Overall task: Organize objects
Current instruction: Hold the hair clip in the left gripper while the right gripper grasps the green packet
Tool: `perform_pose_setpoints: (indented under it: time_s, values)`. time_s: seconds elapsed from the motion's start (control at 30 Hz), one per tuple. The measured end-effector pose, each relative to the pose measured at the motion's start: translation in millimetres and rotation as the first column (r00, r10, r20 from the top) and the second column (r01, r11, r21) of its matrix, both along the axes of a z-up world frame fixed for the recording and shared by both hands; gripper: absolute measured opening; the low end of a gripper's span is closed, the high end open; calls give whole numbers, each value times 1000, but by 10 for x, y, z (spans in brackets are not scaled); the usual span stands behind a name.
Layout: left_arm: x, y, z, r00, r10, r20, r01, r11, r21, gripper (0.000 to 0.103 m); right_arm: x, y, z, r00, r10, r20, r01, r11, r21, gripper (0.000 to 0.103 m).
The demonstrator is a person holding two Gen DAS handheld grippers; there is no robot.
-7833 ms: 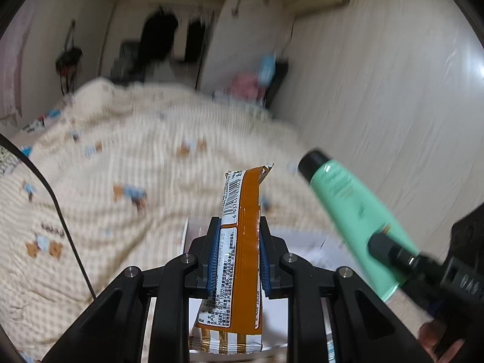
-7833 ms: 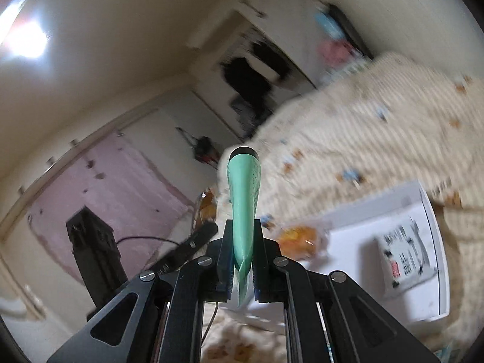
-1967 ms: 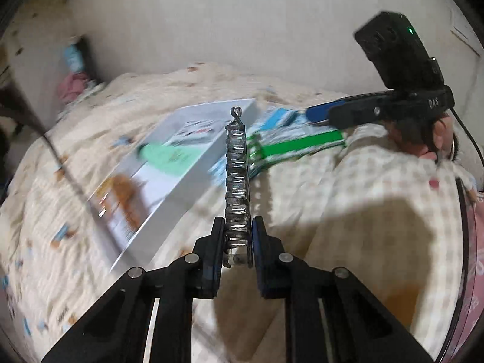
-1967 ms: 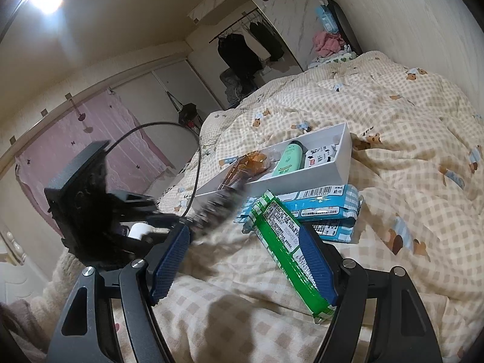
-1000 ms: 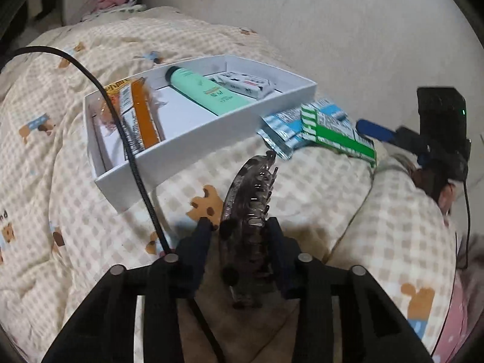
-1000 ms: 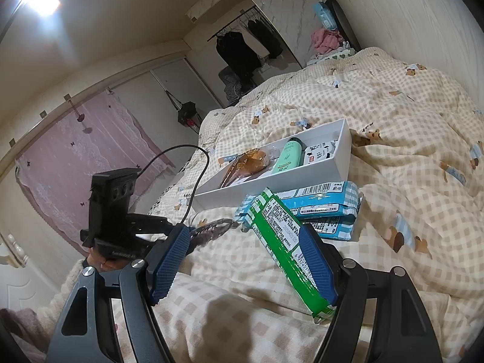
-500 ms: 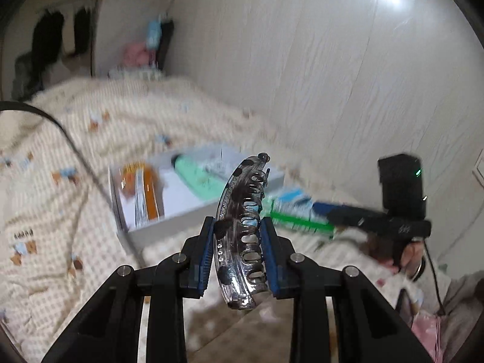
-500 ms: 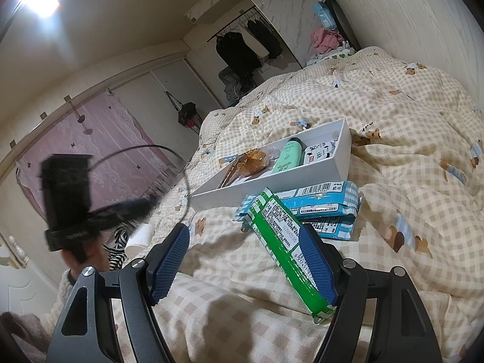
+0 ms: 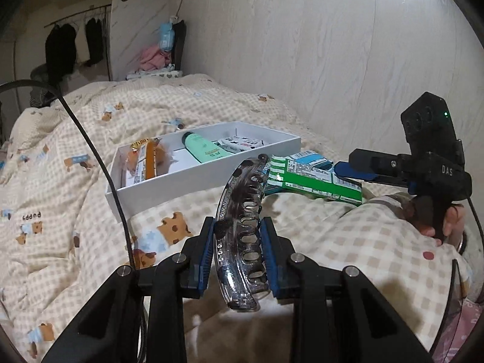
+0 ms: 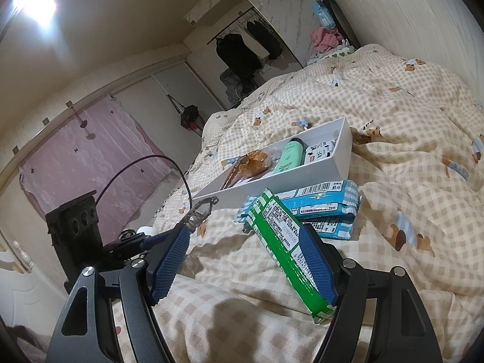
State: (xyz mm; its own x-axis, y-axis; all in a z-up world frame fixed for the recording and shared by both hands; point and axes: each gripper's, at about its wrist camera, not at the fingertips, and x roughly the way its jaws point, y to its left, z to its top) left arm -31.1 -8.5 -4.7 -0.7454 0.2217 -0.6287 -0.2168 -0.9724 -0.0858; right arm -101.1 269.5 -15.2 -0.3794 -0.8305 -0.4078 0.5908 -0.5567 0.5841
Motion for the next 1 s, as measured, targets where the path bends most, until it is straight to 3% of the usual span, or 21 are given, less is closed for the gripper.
perform_pose_setpoints:
  time_s: [0.33,0.43,0.5,0.6,0.7,0.83,1.0]
  values:
    - [96,-34,26,1000,10,-27,-9,999,35,33,-95,-2,127,999,29,25,-30,999,36,76]
    - [109,-9,46,999,17,-34,-17,1000,23,33,-167,-19,353,999,40,-37,-33,983,178,73]
    - [105,1,49,999,15,-36,-14,1000,19,33,-133,-66,476,989,76,-127,-34,952,304,67]
    - [82,-12,31,999,14,-30,-13,1000,23,33,-110,-157,471,980,169,-105,-113,908,404,63]
    - [87,-26,27,999,14,-32,-13,999,30,33,-87,-270,387,974,190,-121,-103,854,510,63]
    - [84,-28,25,1000,12,-28,-11,999,35,33,-81,-344,243,967,241,-80,-149,793,591,62]
    - [80,-22,20,1000,12,-23,-11,999,34,33,29,-364,149,956,261,-136,-93,707,701,62]
